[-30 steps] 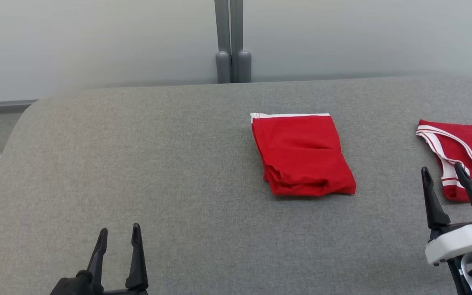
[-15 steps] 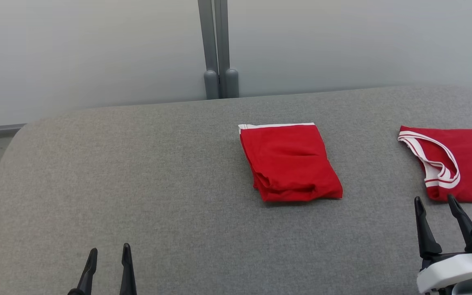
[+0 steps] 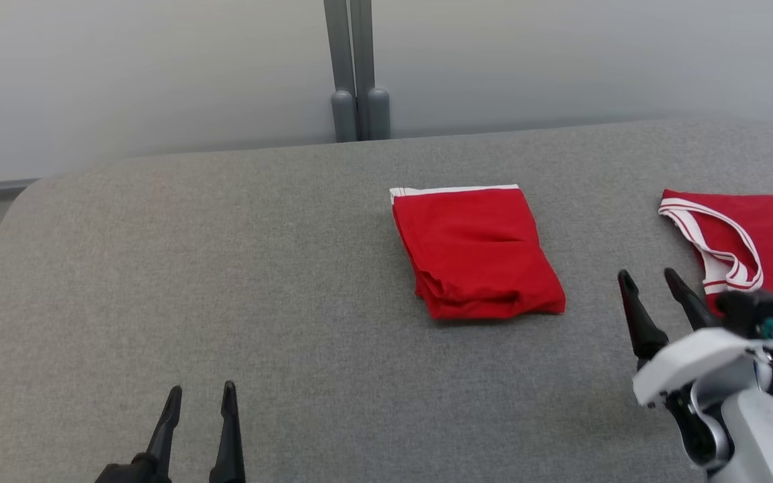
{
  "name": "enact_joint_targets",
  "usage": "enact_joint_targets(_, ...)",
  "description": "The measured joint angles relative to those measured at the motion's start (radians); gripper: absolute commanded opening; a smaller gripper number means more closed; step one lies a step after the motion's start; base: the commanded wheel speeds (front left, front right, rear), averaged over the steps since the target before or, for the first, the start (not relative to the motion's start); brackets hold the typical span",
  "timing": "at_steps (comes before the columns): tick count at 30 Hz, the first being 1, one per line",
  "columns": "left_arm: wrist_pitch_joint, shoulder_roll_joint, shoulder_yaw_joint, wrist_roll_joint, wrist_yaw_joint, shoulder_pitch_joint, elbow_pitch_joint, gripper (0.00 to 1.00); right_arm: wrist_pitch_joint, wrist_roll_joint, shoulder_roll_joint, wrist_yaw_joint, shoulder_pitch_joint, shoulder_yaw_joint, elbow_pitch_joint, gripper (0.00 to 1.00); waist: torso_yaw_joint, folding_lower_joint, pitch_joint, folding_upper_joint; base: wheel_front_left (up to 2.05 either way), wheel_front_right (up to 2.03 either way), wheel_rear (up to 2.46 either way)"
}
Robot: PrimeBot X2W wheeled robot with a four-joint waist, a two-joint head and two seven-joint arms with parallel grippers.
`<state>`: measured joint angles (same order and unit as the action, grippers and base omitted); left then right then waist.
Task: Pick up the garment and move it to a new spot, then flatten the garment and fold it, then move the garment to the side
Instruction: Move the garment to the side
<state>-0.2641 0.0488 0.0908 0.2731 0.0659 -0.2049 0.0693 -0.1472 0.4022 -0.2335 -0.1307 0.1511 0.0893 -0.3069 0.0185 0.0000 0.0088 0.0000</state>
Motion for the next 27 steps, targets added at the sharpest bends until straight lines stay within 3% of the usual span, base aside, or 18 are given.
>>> enact_joint_targets(4, 0.000, 0.000, 0.056, 0.027, -0.005, 0.091, -0.001, 1.00, 0.242, 0.149, -0.017, 0.000, 0.196, 0.033, -0.079, 1.00, 0.012, 0.0000, 0.052, 0.0000, 0.00, 0.00, 0.00)
enact_joint_targets(7, 0.000, 0.000, 0.103, 0.052, -0.024, 0.134, 0.001, 1.00, 0.348, 0.170, -0.047, 0.001, 0.289, 0.046, -0.151, 1.00, 0.036, 0.0000, 0.095, 0.0000, 0.00, 0.00, 0.00)
enact_joint_targets(12, 0.000, 0.000, 0.173, 0.096, -0.054, 0.186, 0.003, 1.00, 0.406, 0.188, -0.079, 0.000, 0.406, 0.063, -0.262, 1.00, 0.105, 0.0000, 0.163, 0.0000, 0.00, 0.00, 0.00)
enact_joint_targets(20, 0.000, 0.000, 0.217, 0.129, -0.095, 0.213, -0.011, 1.00, 0.466, 0.274, -0.082, 0.000, 0.454, 0.073, -0.382, 1.00, 0.222, 0.0000, 0.240, 0.0000, 0.00, 0.00, 0.00)
enact_joint_targets(21, 0.000, 0.000, 0.215, 0.131, -0.102, 0.213, -0.014, 1.00, 0.470, 0.301, -0.072, 0.000, 0.458, 0.077, -0.380, 0.07, 0.231, 0.0000, 0.250, 0.0000, 0.00, 0.00, 0.00)
enact_joint_targets(22, 0.000, 0.000, 0.212, 0.131, -0.103, 0.212, -0.016, 1.00, 0.470, 0.326, -0.069, 0.000, 0.463, 0.083, -0.375, 0.00, 0.238, 0.0000, 0.260, 0.0000, 0.00, 0.00, 0.00)
enact_joint_targets(27, 0.000, 0.000, 0.185, 0.131, -0.107, 0.213, -0.020, 1.00, 0.436, 0.411, -0.101, 0.000, 0.469, 0.100, -0.315, 0.00, 0.227, 0.0000, 0.288, 0.0000, 0.00, 0.00, 0.00)
